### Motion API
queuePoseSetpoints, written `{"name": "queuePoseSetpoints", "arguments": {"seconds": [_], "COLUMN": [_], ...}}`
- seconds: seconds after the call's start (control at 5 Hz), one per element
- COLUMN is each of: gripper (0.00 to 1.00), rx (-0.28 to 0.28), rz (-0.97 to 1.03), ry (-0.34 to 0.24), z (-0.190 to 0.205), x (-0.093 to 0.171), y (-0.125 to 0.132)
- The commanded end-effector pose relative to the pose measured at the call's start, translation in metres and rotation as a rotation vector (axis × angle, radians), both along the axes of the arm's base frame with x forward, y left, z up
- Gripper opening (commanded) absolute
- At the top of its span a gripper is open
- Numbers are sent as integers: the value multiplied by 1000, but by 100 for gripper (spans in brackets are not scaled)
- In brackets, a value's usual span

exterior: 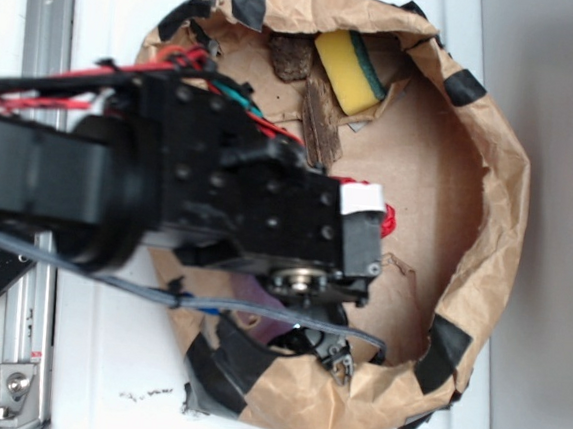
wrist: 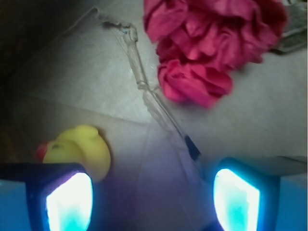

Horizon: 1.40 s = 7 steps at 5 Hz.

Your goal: Grab the yellow duck.

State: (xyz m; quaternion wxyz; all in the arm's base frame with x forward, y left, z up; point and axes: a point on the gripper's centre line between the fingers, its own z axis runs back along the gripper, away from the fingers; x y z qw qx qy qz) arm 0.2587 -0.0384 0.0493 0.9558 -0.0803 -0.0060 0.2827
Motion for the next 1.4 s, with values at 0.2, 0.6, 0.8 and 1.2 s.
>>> {"name": "queuePoseSetpoints", "arguments": {"seconds": [0.2,0.6,0.8,1.2], "gripper": [100,100,100,0], "rx": [-8,73,68,77], "rz": [-58,-162,-183,-176], "ry": [-90,-90,-89,-159], "z": [0,-34,-41,-33], "x": [16,36,36,37], "y": [-18,-47,-48,-38]}}
